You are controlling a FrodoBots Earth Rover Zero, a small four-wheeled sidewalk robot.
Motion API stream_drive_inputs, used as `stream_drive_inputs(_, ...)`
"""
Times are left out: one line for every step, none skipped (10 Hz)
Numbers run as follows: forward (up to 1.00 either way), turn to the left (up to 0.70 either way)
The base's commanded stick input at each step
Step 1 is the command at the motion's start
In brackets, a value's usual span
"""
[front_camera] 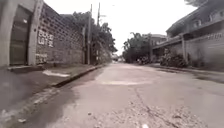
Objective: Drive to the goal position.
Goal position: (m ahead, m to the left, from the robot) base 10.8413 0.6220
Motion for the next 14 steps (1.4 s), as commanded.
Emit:
stream_drive_inputs(1.00, 0.00)
stream_drive_inputs(1.00, 0.00)
stream_drive_inputs(1.00, -0.04)
stream_drive_inputs(1.00, -0.25)
stream_drive_inputs(1.00, -0.37)
stream_drive_inputs(1.00, 0.00)
stream_drive_inputs(1.00, 0.00)
stream_drive_inputs(1.00, 0.00)
stream_drive_inputs(1.00, 0.00)
stream_drive_inputs(1.00, -0.01)
stream_drive_inputs(1.00, -0.10)
stream_drive_inputs(1.00, -0.28)
stream_drive_inputs(1.00, -0.15)
stream_drive_inputs(1.00, 0.00)
